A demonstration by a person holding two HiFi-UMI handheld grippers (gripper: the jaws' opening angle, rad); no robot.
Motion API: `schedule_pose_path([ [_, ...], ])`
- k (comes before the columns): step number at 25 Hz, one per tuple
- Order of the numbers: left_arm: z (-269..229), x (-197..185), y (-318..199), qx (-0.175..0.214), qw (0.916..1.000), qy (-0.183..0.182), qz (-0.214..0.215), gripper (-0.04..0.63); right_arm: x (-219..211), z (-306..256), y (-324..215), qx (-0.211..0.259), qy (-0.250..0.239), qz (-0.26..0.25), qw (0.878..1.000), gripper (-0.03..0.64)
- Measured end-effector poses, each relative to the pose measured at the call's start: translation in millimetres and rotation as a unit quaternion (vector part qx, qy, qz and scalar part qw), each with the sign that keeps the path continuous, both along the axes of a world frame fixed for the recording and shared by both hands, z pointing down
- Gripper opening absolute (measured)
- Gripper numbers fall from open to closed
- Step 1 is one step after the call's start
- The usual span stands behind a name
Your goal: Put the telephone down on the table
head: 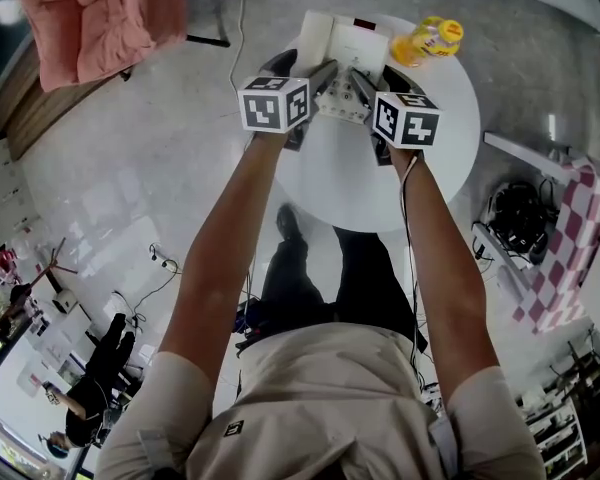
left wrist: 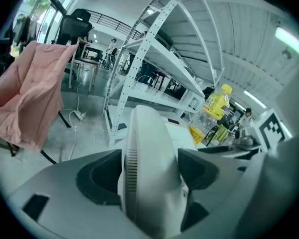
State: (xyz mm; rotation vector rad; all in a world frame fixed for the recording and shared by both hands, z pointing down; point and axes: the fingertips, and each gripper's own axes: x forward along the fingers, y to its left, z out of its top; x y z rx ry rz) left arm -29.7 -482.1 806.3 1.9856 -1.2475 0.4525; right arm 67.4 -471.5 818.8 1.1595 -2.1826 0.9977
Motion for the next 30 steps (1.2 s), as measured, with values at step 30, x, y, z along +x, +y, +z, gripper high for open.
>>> schedule_pose_path([
  [30, -167, -14, 61, 0.118, 0.9905, -0.049, 0.051, 0.353, 38, -73, 32, 0.03, 0.105, 0.039, 0.993, 0.267],
])
